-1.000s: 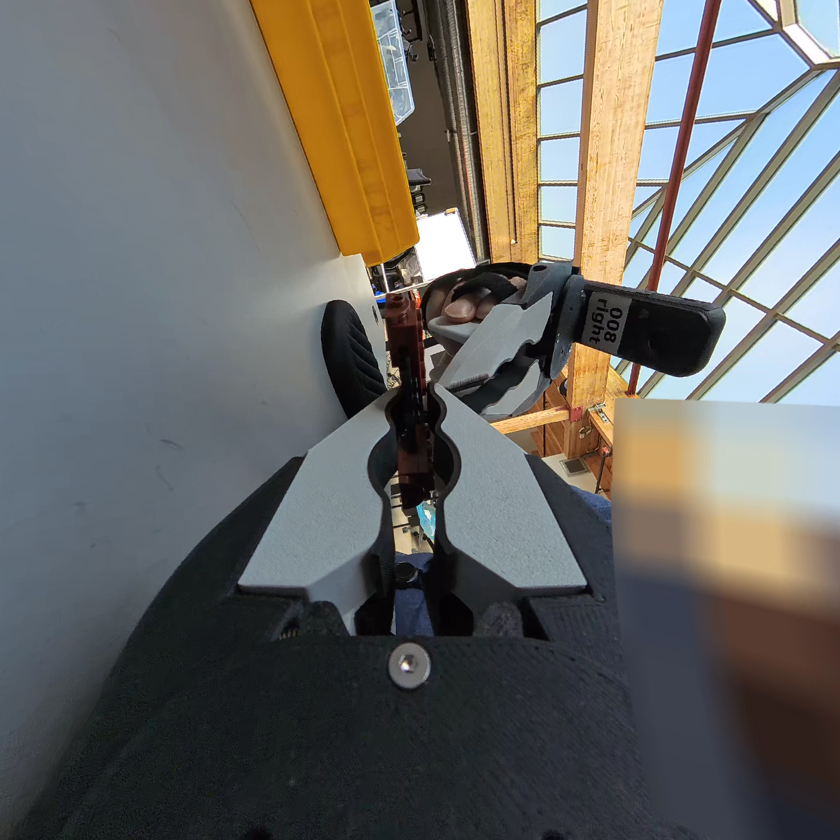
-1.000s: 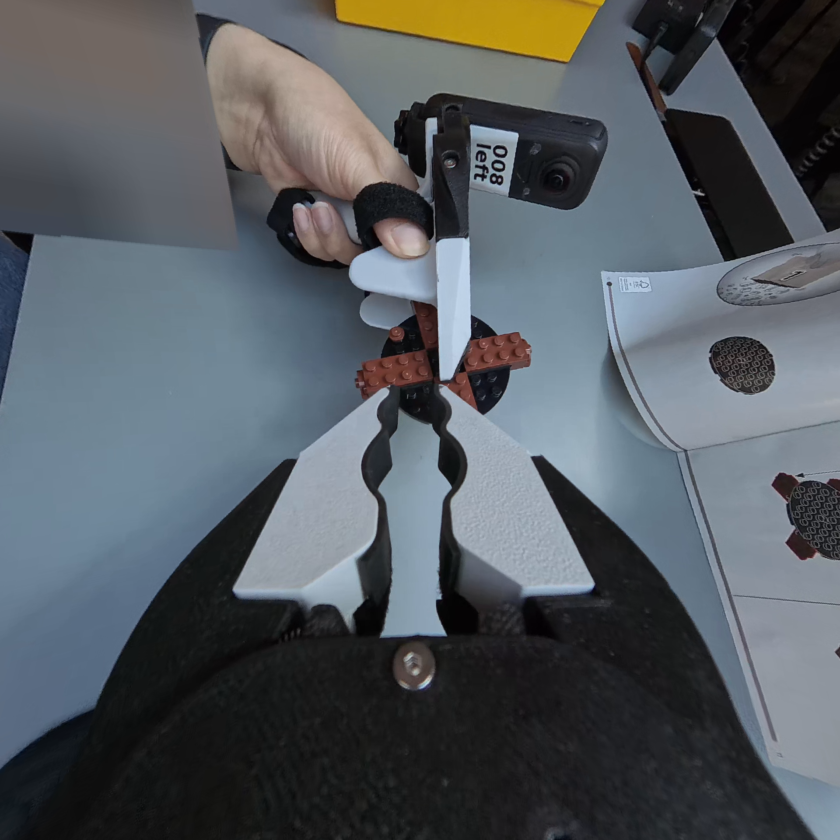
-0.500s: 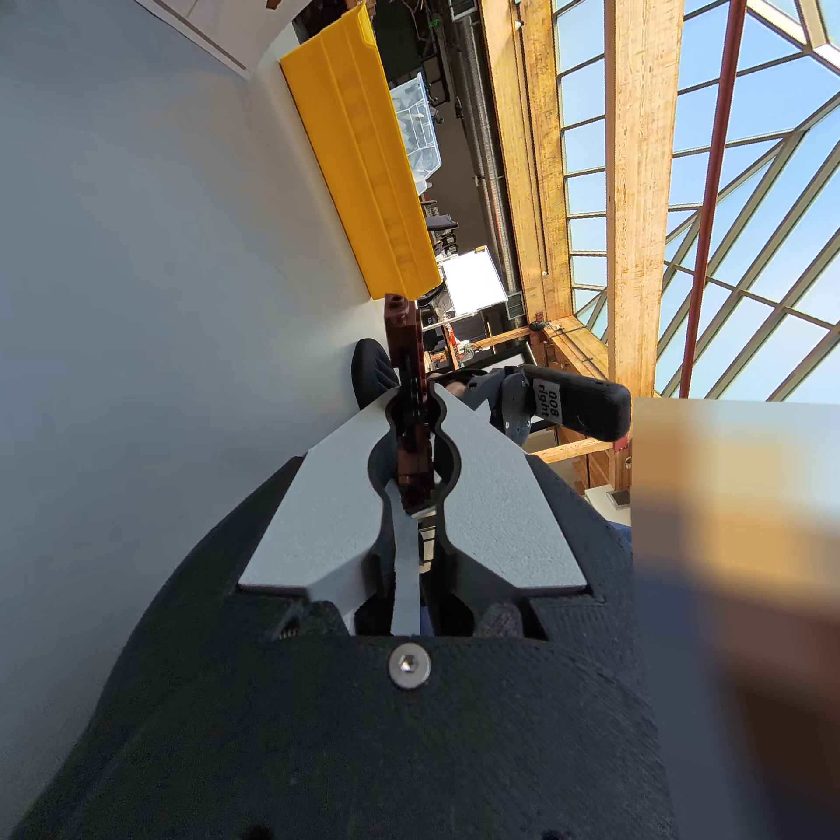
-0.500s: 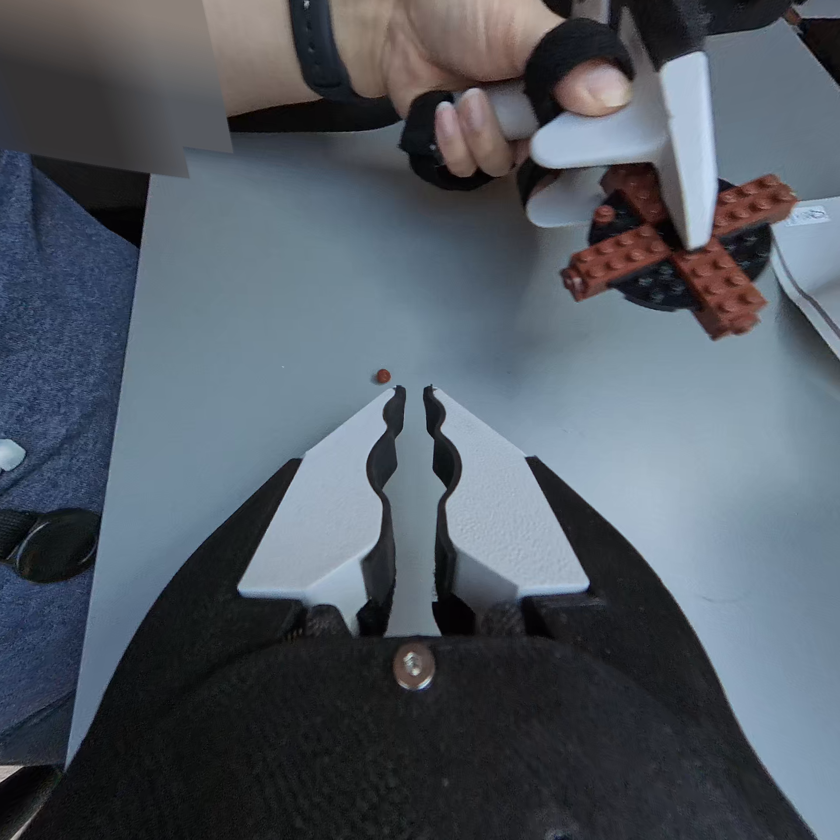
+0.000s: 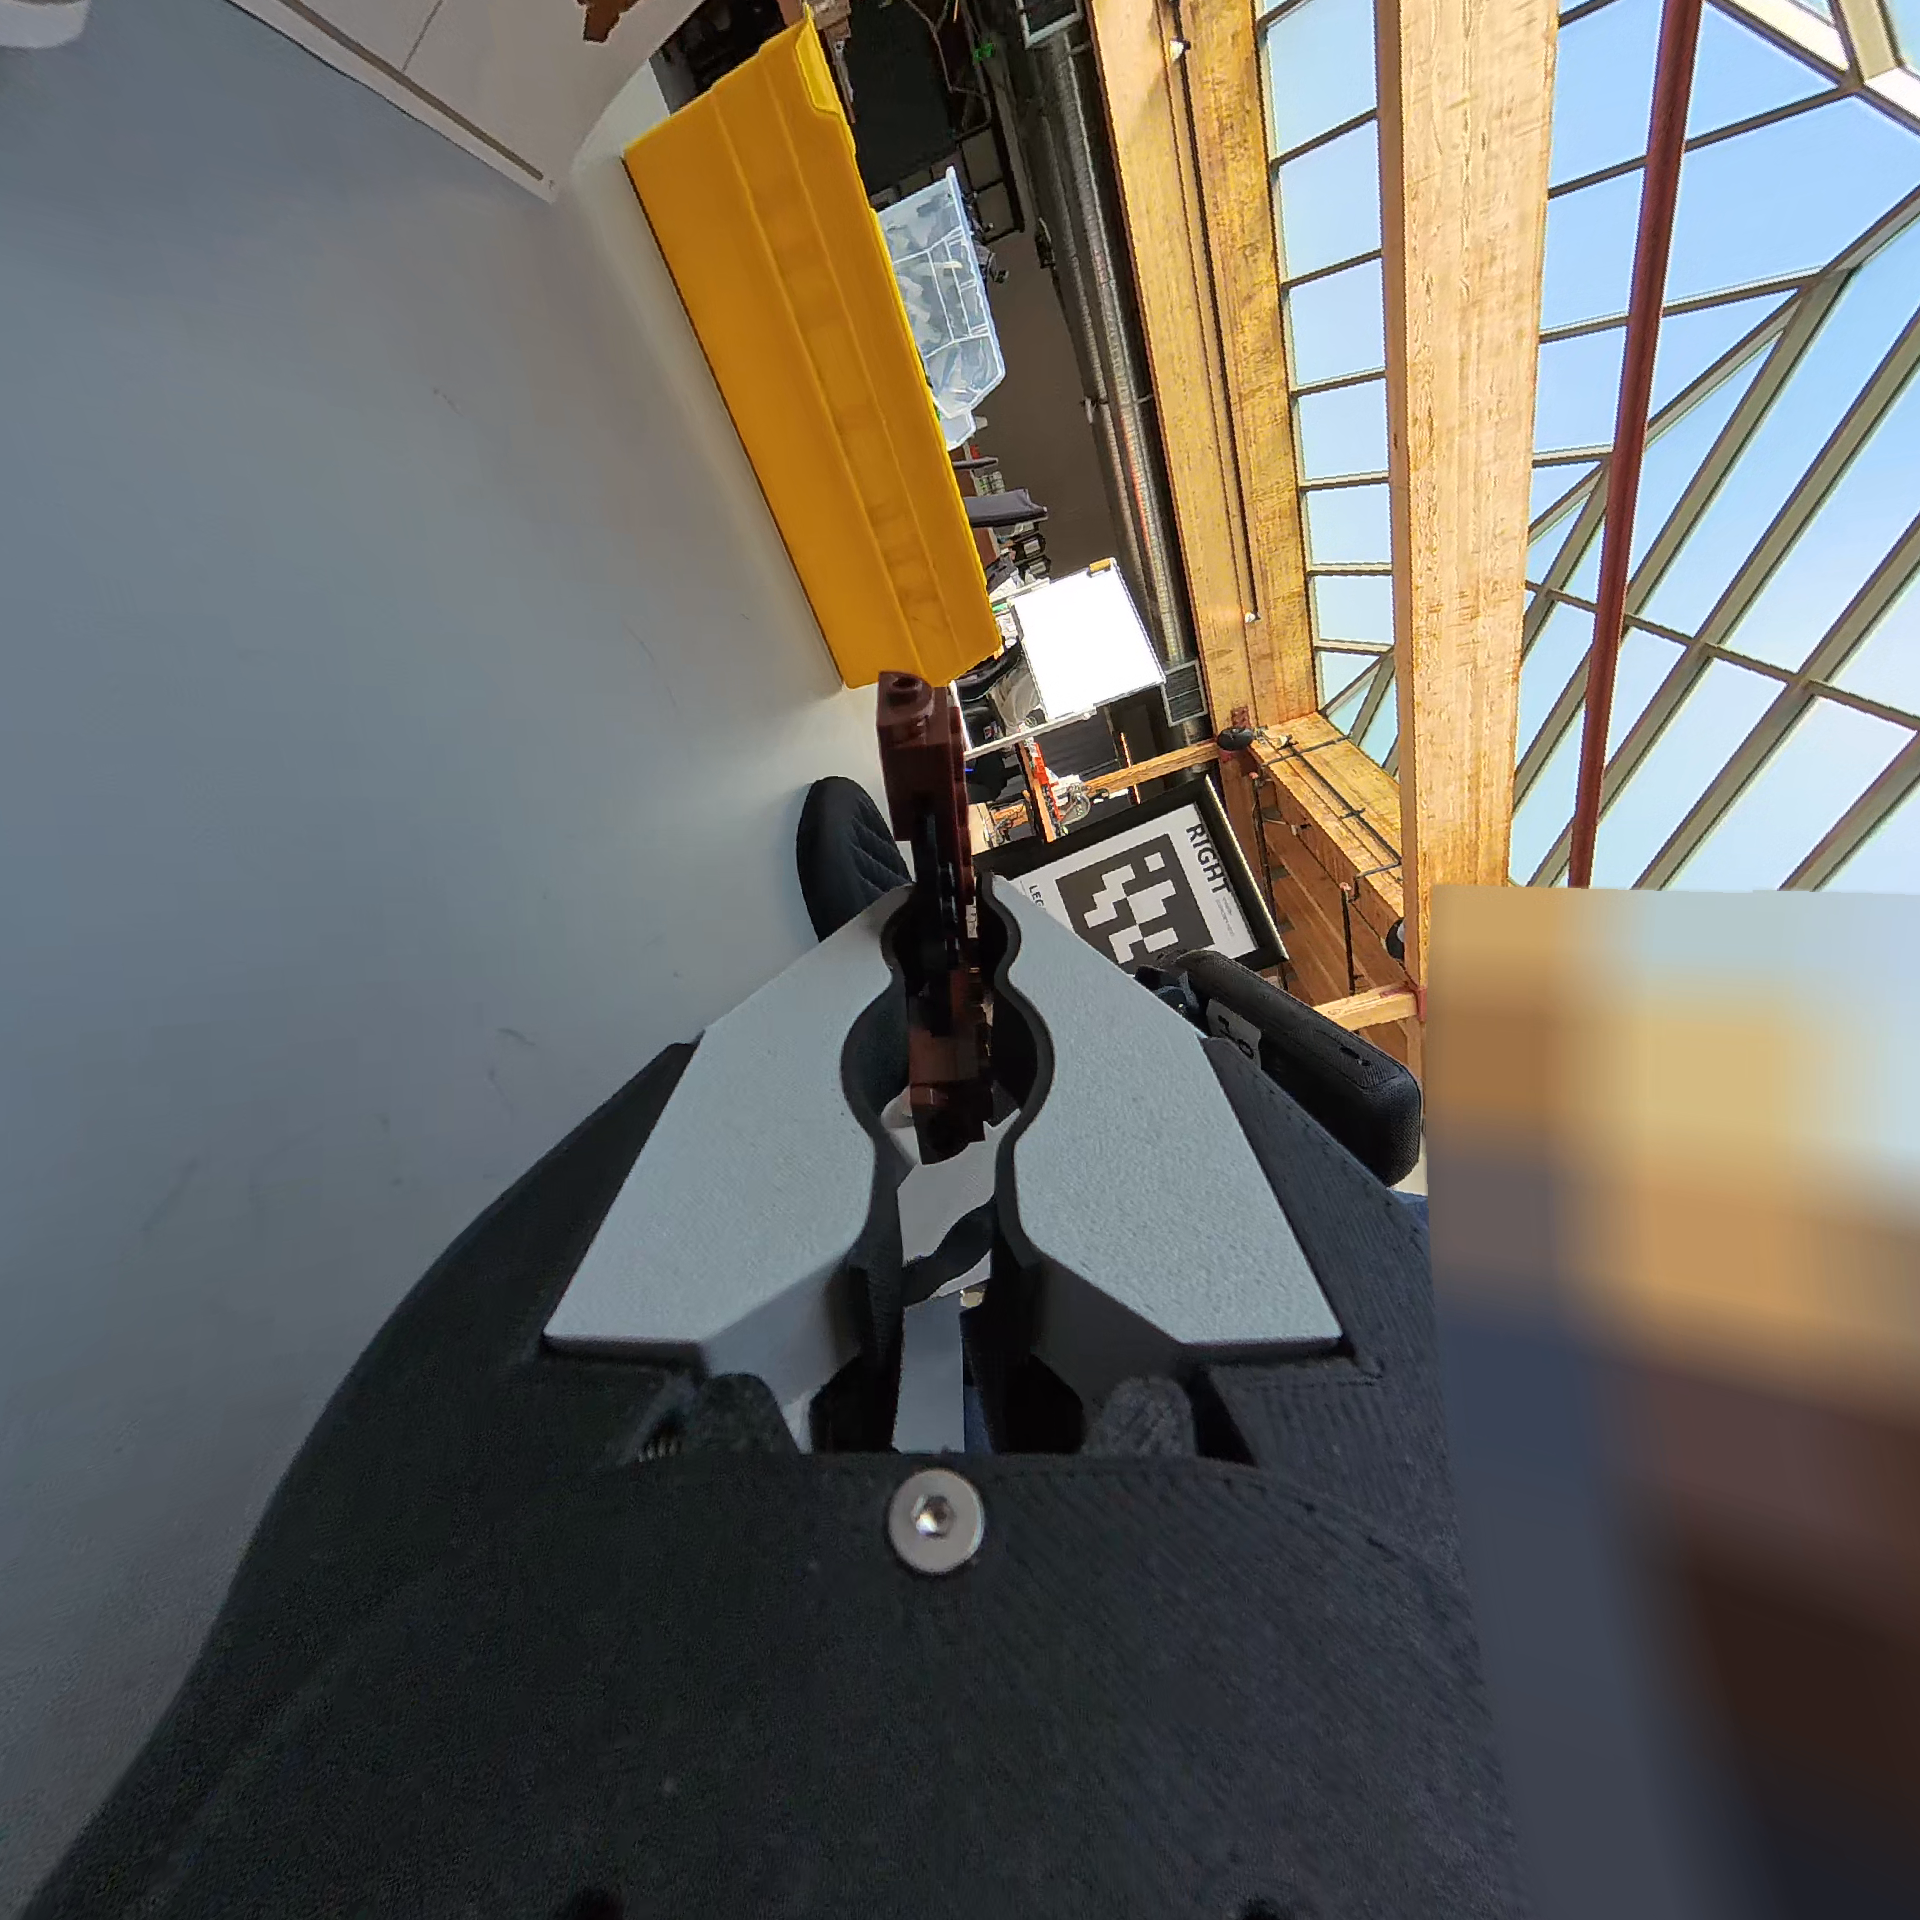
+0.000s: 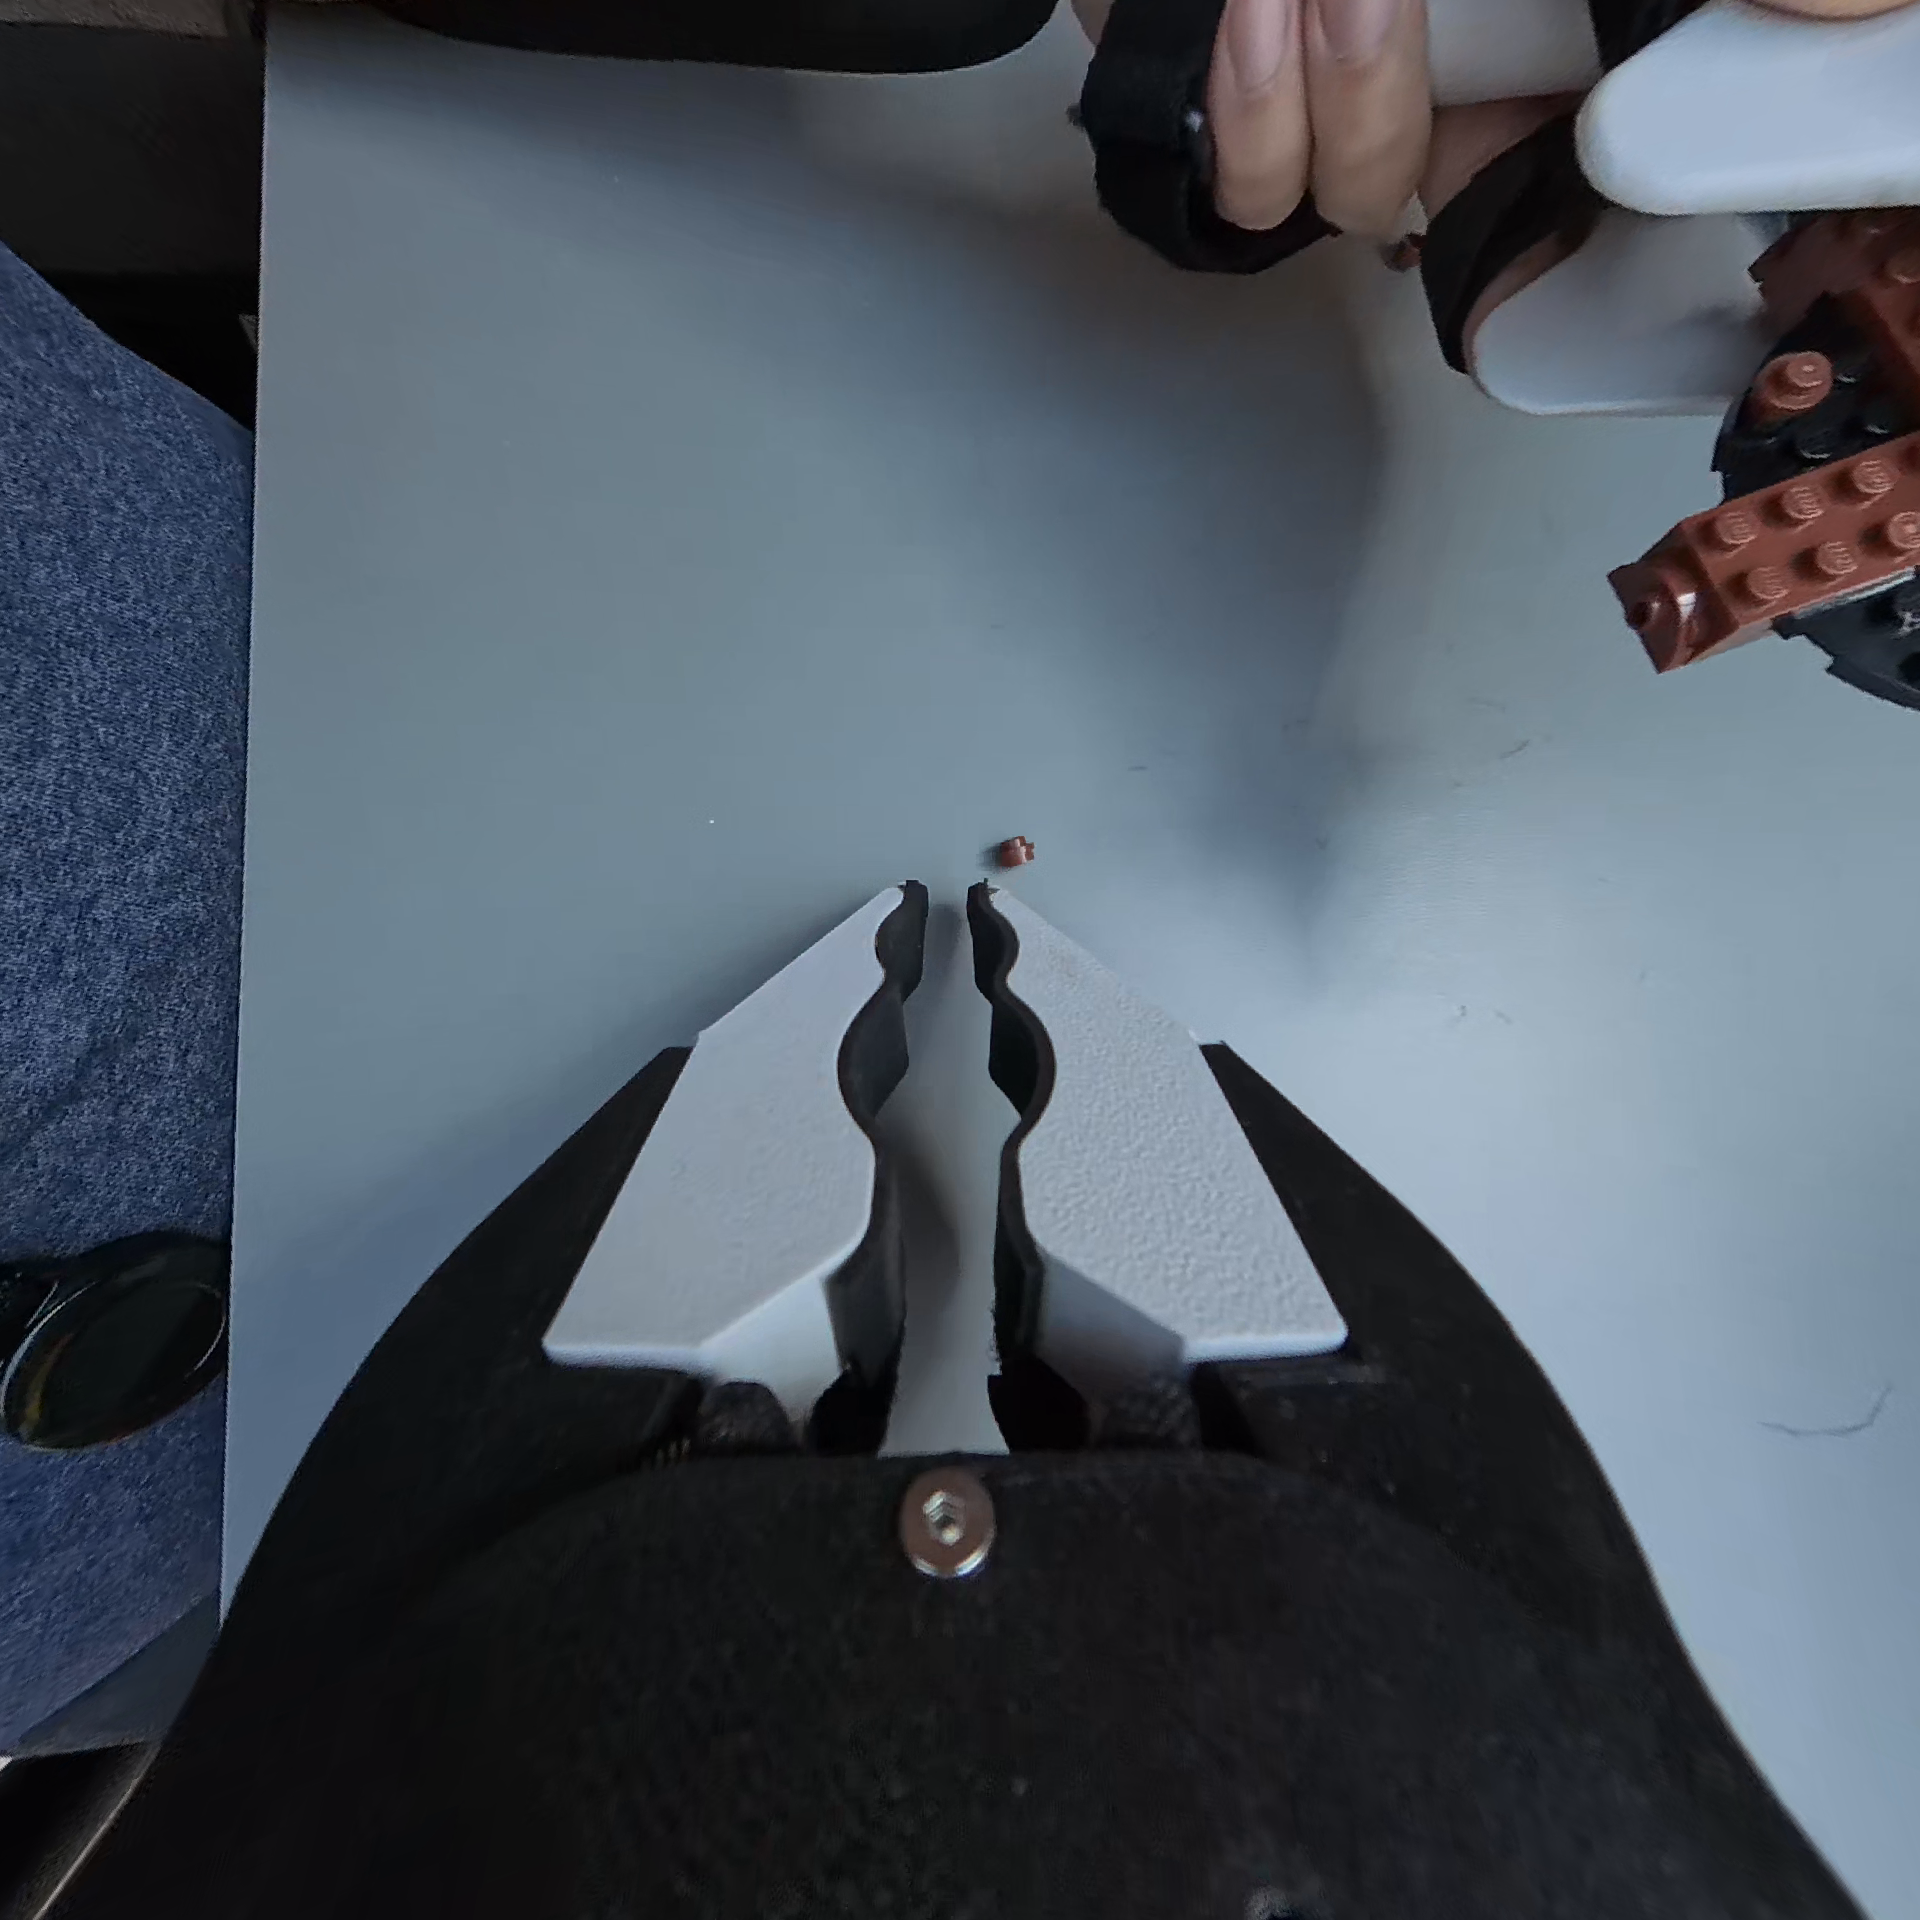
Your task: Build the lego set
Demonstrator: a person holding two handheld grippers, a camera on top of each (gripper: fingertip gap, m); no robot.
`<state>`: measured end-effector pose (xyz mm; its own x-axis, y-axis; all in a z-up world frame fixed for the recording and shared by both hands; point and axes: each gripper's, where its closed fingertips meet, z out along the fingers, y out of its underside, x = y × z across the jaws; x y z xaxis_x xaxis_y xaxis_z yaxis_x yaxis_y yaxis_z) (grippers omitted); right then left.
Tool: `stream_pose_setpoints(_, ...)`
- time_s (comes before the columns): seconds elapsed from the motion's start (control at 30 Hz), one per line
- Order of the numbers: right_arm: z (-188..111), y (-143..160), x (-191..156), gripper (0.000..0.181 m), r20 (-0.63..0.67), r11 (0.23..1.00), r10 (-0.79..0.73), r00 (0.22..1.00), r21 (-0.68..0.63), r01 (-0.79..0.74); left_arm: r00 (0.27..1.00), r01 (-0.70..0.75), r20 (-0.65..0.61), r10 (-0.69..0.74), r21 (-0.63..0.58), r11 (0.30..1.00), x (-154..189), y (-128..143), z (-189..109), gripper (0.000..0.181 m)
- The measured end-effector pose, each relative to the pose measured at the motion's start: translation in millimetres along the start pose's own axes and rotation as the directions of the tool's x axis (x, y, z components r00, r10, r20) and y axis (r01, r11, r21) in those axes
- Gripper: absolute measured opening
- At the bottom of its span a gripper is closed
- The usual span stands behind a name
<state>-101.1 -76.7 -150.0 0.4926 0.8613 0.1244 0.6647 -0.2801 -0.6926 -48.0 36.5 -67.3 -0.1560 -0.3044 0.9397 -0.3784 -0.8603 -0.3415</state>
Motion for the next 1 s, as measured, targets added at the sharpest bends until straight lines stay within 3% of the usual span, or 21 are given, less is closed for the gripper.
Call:
stream_pose_setpoints(0.2,-1,-5,16,0.008,-0.091,1.000,-0.021,0.996,0.012,0.022,1.000,0.005,-0.004,-0.005,-0.001,1.000,0,0,1,0.006)
stream_pose_setpoints(0.33,-1,-10,24,0.008,-0.136,0.995,-0.083,0.987,-0.064,0.075,1.000,0.006,-0.004,-0.006,0.002,1.000,0,0,0,0.006)
stream_pose_setpoints(0.57,10,-8,14,0.008,-0.071,0.975,-0.136,0.988,-0.186,0.120,1.000,0.002,-0.006,-0.002,0.005,1.000,1,-1,-2,0.006)
stream_pose_setpoints(0.8,8,1,10,0.007,-0.035,0.981,-0.047,0.998,-0.189,0.039,1.000,0.002,-0.009,-0.002,-0.002,1.000,2,0,-1,0.006)
stream_pose_setpoints(1.0,5,3,6,0.006,0.037,0.988,0.125,0.991,-0.097,-0.121,1.000,0.003,-0.011,-0.003,-0.001,1.000,2,0,-1,0.006)
